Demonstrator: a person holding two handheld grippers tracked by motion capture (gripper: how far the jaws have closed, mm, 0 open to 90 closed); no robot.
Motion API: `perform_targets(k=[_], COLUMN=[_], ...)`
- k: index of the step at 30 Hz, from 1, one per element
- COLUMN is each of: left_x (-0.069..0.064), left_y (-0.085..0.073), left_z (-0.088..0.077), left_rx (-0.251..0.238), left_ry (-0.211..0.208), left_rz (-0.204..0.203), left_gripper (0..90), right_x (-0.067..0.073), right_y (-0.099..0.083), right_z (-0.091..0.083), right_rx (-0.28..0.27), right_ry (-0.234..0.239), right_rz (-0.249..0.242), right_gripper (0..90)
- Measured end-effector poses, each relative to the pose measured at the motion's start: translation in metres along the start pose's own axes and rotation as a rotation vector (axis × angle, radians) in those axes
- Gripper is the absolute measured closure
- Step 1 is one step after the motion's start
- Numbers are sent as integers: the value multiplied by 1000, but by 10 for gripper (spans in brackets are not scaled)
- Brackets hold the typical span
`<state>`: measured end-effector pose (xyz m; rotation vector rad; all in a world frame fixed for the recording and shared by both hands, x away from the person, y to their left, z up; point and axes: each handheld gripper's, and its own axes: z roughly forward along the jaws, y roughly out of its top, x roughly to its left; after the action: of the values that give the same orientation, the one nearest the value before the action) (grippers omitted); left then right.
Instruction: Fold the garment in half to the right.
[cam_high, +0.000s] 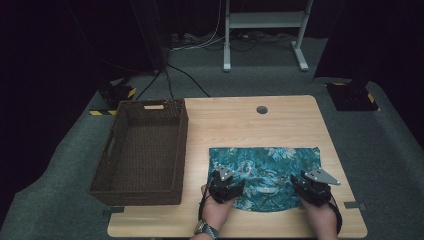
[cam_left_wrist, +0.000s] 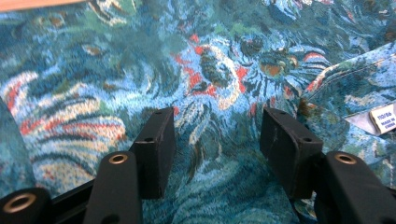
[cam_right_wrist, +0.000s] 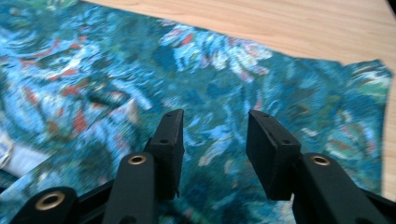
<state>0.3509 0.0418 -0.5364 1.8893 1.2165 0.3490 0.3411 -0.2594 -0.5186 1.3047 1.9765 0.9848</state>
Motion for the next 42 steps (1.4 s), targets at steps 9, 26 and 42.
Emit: perform_targets(k=[9,26,42], left_x=[-3,-2,17], left_y=[-7,-15,-18], left_z=[-9,-25,-23], left_rx=[14,20,69], left_ry=[2,51,146], left_rz=[15,62,120], left_gripper=[361,283,259], right_x=[8,13,22], right_y=[-17,-27,-29], right_z=[-21,-35,-7], right_rx=[-9,10,130], right_ry=[34,38,79], right_rz=[18,24,11], right_gripper=[445,325,240])
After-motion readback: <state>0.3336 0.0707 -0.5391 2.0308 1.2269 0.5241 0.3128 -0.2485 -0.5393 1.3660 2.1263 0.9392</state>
